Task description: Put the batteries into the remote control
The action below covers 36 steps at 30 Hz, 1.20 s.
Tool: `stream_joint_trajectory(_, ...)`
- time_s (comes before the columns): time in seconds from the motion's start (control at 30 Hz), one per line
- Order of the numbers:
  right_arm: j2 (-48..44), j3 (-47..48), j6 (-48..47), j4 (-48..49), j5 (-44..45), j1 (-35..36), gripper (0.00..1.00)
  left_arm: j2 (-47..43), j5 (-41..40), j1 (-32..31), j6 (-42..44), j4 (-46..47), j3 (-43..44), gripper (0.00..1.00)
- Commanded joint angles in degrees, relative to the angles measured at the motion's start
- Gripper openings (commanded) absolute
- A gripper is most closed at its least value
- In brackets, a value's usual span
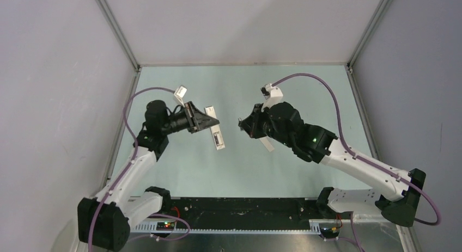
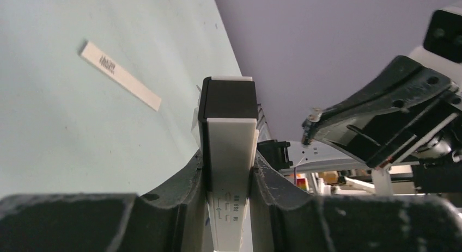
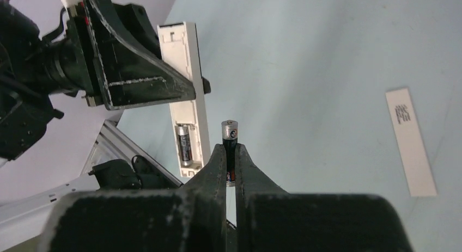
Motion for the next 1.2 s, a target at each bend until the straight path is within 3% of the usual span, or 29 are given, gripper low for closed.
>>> stream_joint_trajectory(0.0, -0.33, -0.07, 10.50, -8.59, 1.76, -2.80, 0.04, 1.58, -1.28, -1.65, -5.80, 4.74, -0.71, 0.00)
stream_joint_trajectory(0.1, 1.58, -2.30, 18.59, -17.24, 4.53, -6.87, 0.04, 1.59, -3.08, -1.73, -5.22, 4.79, -0.63, 0.00)
stream_joint_trajectory(0.3, -1.15, -18.31, 36.02, -13.74, 3.80, -11.28, 0.04, 1.27, -4.63, -1.71, -4.66, 4.85, -1.22, 0.00)
stream_joint_trajectory(0.47, -0.52, -23.31, 48.23, -15.60, 5.08, -11.71, 0.02, 0.96, -5.28, -1.78, -4.62, 4.96, -2.29, 0.00)
stream_joint_trajectory(0.63, 2.61, -23.47, 54.78, -19.51, 8.66, -10.84, 0.02, 0.69, -5.78, -1.74, -4.60, 5.02, -2.94, 0.00)
stream_joint_trajectory(1.0, 12.15, -23.47, 62.04, -19.90, 4.46, -10.89, 0.02, 1.10, -5.56, -1.78, -4.58, 5.26, -3.22, 0.00)
stream_joint_trajectory(1.17, 13.66, -23.49, 62.60, -19.22, 2.87, -11.64, 0.15, 1.12, -5.87, -1.82, -4.41, 5.32, -3.28, 0.00)
